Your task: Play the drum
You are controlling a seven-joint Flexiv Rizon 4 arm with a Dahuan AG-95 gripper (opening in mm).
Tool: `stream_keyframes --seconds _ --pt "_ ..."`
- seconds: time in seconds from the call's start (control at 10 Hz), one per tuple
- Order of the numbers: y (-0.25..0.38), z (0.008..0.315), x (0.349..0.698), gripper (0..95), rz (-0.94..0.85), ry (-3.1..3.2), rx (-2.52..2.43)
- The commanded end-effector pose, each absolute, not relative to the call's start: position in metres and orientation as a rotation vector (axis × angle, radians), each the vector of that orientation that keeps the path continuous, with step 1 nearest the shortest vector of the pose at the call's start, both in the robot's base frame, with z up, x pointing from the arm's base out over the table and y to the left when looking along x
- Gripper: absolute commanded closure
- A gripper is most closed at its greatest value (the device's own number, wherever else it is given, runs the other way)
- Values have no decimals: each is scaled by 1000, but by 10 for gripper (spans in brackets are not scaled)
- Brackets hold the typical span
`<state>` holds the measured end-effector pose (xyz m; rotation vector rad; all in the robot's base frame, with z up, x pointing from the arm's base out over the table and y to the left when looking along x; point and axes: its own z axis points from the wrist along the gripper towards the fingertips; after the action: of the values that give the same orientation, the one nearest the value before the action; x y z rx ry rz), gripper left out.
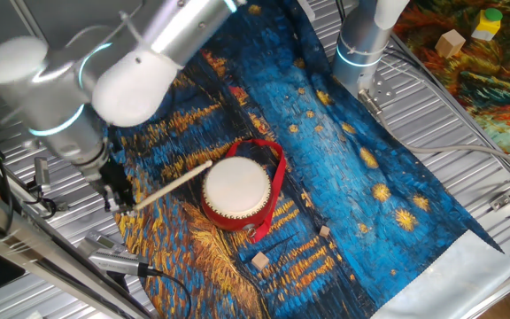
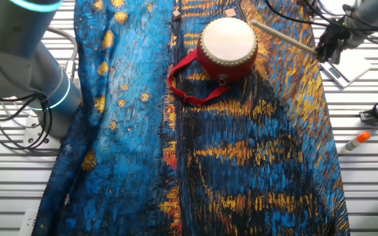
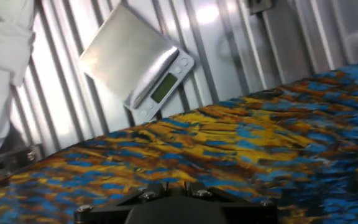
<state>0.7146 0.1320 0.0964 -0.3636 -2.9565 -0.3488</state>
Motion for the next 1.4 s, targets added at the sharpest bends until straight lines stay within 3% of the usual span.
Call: stream_keyframes --seconds 0.1,0.5,1.0,1.4 --pt "130 75 723 950 -191 -3032 -384" --pt "125 65 725 950 -163 -3047 -388" --pt "139 108 702 950 -186 -3035 -385" --pt "142 114 698 950 -178 -3037 -385"
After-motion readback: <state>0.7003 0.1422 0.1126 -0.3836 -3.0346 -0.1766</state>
